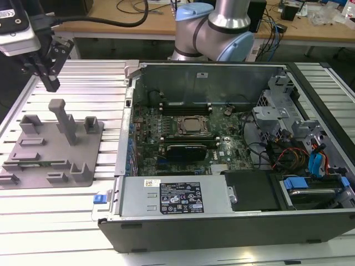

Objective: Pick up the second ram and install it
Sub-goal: 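Reach for the second ram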

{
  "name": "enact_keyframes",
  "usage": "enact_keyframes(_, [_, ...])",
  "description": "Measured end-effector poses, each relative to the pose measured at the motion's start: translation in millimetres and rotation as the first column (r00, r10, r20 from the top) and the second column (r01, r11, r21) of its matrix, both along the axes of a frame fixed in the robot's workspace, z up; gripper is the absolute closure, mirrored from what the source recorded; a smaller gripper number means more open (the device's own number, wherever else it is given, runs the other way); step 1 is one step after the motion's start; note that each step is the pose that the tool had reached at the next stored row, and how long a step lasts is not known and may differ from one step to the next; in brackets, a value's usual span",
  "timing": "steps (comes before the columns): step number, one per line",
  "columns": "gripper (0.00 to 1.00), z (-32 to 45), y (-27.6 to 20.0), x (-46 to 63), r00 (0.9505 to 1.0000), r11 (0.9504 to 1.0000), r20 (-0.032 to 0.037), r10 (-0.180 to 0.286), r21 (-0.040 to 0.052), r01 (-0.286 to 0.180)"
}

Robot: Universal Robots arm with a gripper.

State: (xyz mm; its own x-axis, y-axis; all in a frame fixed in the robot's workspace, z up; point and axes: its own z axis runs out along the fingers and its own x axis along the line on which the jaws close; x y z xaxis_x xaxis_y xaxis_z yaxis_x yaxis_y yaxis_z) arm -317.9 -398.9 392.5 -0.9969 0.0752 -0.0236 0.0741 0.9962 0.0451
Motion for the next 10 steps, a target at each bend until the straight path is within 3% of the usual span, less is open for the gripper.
enact_keyframes(10, [0.92, -3.5, 0.0, -20.7, 1.0, 1.0, 0.0001, 0.0, 0.0, 0.0])
